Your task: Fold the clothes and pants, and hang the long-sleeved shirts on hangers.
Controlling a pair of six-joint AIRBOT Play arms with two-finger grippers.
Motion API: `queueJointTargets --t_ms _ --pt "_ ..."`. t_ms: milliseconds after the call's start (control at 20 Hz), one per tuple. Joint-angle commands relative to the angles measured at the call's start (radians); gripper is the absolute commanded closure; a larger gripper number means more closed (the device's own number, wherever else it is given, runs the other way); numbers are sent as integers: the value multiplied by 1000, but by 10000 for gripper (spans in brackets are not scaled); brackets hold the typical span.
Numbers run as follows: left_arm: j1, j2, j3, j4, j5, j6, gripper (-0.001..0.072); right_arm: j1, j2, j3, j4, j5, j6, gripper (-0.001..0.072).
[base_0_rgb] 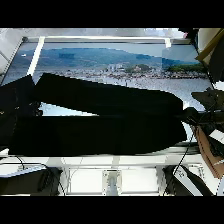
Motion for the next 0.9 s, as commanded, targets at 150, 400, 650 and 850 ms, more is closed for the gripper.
queueJointTargets --t_ms 150,400,650,850 --pt "-110 -101 22 4 -14 104 130 0 1 0 17 3 28 261" --pt "-171 -104 22 27 -93 115 214 0 0 0 15 -5 27 261" --pt "-171 -101 24 107 -135 101 407 0 0 0 14 -4 24 261" --pt "-164 -73 97 228 -147 16 190 0 0 0 3 11 24 261"
